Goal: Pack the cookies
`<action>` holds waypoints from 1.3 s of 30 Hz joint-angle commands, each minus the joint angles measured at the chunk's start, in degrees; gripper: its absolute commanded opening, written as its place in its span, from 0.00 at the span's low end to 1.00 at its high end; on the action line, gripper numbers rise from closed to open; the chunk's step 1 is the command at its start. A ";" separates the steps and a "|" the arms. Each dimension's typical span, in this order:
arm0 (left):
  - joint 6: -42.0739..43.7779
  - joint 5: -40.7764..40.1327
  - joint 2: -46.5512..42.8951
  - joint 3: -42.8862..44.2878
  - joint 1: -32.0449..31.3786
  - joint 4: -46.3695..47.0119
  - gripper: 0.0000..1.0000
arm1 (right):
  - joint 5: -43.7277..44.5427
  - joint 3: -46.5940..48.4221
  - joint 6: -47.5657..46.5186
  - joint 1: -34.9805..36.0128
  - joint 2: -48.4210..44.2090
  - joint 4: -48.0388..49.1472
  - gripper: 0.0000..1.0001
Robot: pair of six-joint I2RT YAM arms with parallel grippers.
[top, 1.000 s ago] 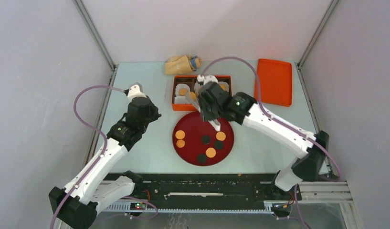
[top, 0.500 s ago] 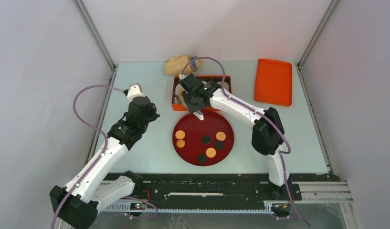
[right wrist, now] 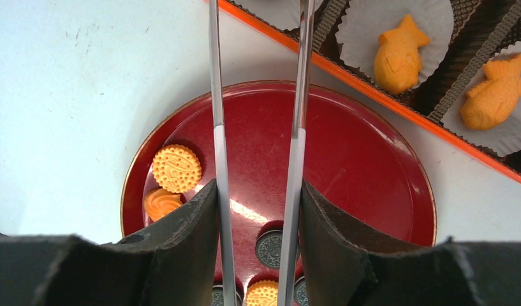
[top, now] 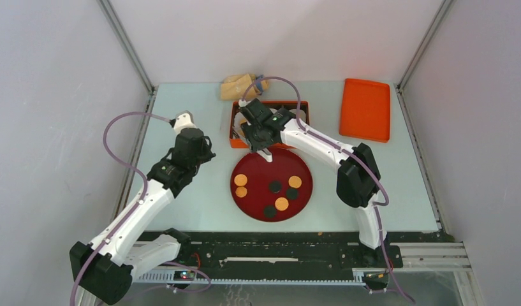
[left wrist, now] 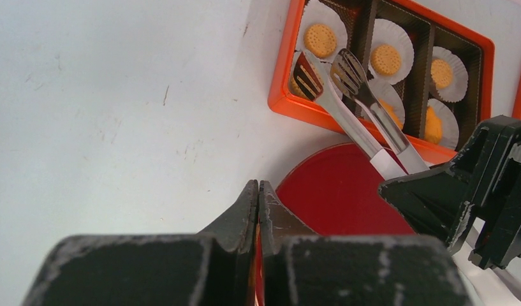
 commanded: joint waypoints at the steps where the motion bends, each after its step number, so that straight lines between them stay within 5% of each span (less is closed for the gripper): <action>1: 0.90 1.46 -0.15 3.94 0.38 1.18 0.06 | 1.08 0.34 -1.13 0.66 -3.12 1.06 0.52; 7: 1.25 2.04 -0.43 3.60 0.38 1.92 0.06 | 2.85 1.34 -1.00 0.49 -4.29 1.19 0.51; 15: 1.17 2.27 -1.90 2.58 0.38 3.83 0.04 | 10.30 -1.48 -0.41 0.53 -16.66 1.82 0.14; 22: 0.54 5.46 -0.21 1.97 0.38 6.31 0.00 | 17.71 -11.53 2.26 -2.63 -29.58 -1.52 0.12; 29: -0.15 8.82 2.82 1.59 0.24 8.64 0.00 | 19.90 -35.11 9.46 -9.23 -40.91 -1.49 0.12; 33: -0.19 9.32 4.09 2.33 -0.13 9.03 0.00 | 19.37 -42.85 9.54 -10.75 -40.70 1.67 0.13; 39: 0.02 8.96 3.88 2.67 -0.50 8.96 0.00 | 16.62 -42.55 6.09 -14.96 -32.85 8.03 0.13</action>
